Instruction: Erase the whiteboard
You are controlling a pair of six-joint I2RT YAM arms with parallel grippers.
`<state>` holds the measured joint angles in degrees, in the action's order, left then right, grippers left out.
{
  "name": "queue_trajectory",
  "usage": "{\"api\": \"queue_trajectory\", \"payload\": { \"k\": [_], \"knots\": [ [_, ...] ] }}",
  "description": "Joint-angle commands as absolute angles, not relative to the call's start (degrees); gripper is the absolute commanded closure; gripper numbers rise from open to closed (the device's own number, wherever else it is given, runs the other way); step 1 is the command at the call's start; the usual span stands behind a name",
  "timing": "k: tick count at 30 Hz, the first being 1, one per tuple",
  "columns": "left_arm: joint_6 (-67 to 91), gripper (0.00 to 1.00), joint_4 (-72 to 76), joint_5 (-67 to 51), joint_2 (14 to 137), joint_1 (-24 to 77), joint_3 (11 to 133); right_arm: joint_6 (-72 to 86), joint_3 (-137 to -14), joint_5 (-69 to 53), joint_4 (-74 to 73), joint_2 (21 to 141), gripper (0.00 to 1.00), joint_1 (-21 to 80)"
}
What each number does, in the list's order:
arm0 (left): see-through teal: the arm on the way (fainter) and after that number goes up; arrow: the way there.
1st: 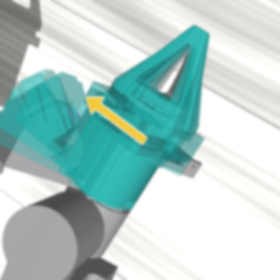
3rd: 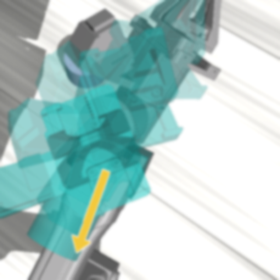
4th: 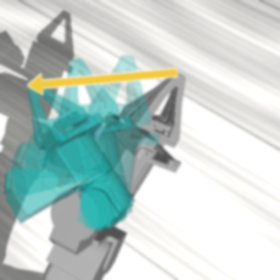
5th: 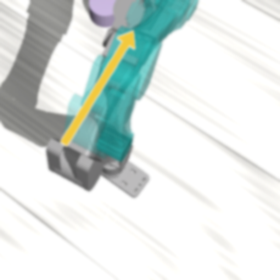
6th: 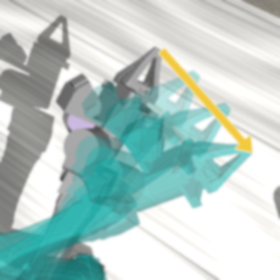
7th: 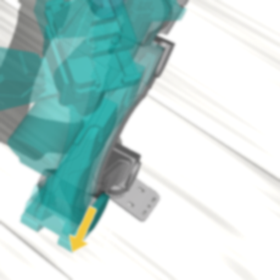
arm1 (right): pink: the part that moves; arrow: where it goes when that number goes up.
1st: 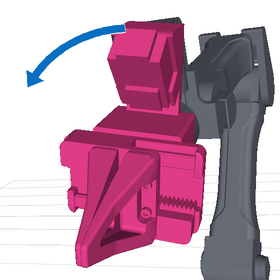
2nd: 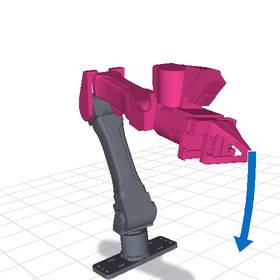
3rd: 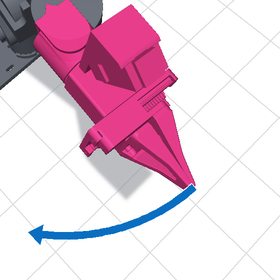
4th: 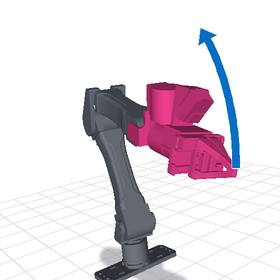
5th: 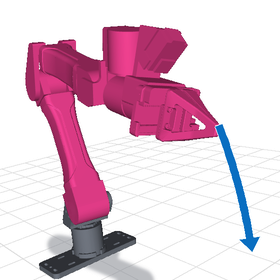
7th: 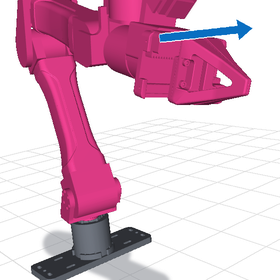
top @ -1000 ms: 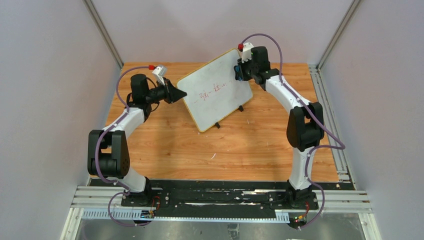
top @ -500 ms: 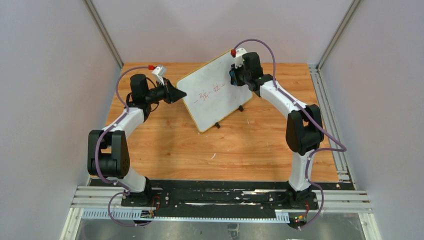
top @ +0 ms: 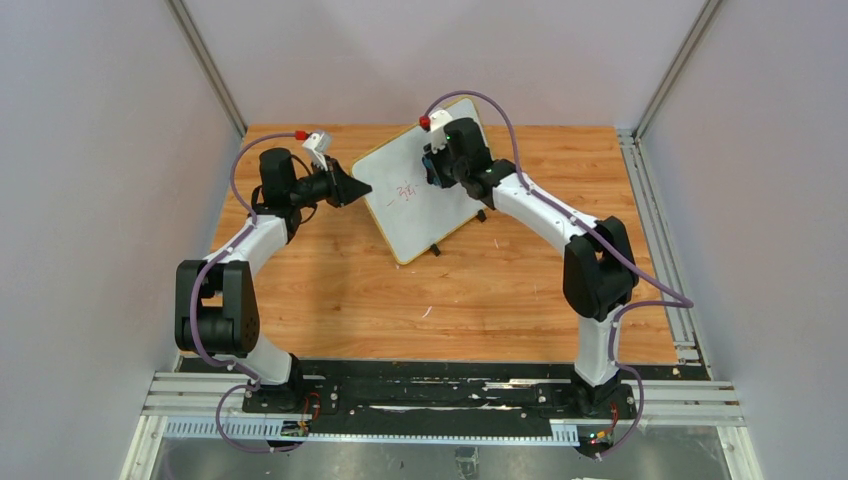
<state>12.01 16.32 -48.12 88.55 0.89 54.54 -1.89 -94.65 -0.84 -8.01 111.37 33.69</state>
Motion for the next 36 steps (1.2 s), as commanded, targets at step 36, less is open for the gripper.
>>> {"api": "queue_trajectory", "payload": {
  "k": [36],
  "knots": [
    [3.43, 1.00, 11.51, -45.13, 88.57, 1.32, 54.98, -1.24, -90.74, -4.00, -8.02, 109.74, 0.99, 28.81]
  ]
}}
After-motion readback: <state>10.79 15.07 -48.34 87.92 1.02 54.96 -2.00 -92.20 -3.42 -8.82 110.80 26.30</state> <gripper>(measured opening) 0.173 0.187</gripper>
